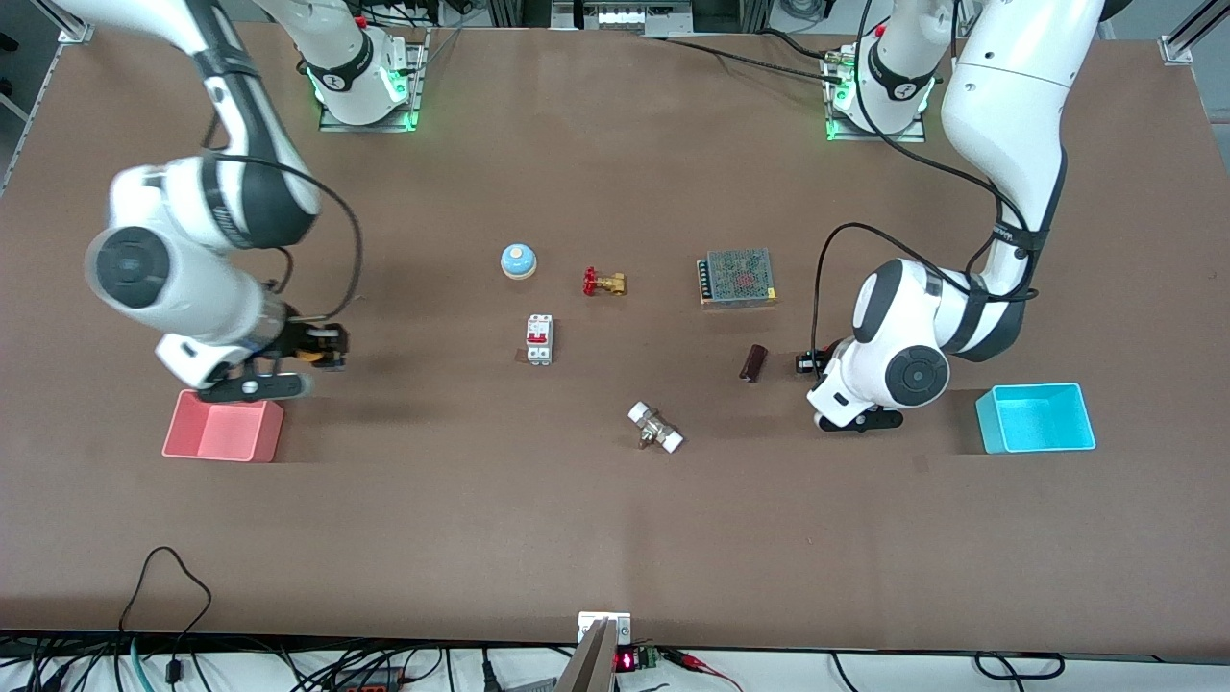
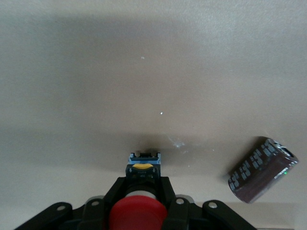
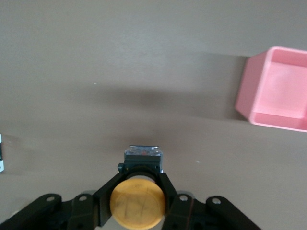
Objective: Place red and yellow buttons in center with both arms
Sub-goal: 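Lift the yellow button with the right gripper while the left gripper lifts the red button, then lower both buttons onto the table center and open both grippers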
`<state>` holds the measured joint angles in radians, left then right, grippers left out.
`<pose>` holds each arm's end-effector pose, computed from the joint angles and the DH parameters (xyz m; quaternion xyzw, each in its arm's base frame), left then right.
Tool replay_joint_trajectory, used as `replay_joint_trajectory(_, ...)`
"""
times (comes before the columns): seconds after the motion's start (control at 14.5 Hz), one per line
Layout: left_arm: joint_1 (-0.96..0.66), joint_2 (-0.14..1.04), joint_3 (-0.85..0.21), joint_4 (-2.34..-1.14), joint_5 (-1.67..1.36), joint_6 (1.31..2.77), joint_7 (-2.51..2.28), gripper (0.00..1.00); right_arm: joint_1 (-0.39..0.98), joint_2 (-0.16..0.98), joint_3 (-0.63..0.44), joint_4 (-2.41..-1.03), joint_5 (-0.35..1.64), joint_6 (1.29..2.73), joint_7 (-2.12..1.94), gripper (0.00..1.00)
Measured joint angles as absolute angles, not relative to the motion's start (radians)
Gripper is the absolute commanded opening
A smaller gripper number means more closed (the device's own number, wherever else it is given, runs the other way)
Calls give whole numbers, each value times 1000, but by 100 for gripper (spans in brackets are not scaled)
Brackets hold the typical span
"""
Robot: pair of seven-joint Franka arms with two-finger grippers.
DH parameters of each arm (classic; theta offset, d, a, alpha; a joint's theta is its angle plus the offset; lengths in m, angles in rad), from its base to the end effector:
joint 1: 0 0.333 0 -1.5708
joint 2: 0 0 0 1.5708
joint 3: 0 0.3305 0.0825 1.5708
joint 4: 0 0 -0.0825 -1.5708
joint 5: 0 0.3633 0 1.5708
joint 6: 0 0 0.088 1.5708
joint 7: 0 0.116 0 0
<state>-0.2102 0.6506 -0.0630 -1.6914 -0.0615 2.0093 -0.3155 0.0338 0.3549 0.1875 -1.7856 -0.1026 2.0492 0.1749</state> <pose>0.6059 -0.1704 0.2145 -0.9844 -0.0415 0.1711 0.0047 0.6079 0.1206 0.3675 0.9981 0.0444 -0.0388 0.0199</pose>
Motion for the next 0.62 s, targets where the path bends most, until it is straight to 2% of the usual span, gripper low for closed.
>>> replay_joint_trajectory(0.07,-210,645,-63,-1707,-62,2028,-316,17,42,370,188,-1799,-103,2080,188,32)
replay_joint_trajectory(0.14,-211,636,-63,-1723,-62,2046,-316,25,47,388,188,-1805,-103,2107,193,32)
replay_joint_trajectory(0.28,-211,621,-63,-1750,-62,2075,-316,85,52,427,187,-1810,-103,2165,193,32)
replay_joint_trajectory(0.35,-212,619,-63,-1759,-62,2081,-316,100,54,448,187,-1813,-103,2193,193,32)
replay_joint_trajectory(0.62,-211,619,-63,-1777,-62,2087,-316,100,69,508,187,-1824,-104,2243,193,33)
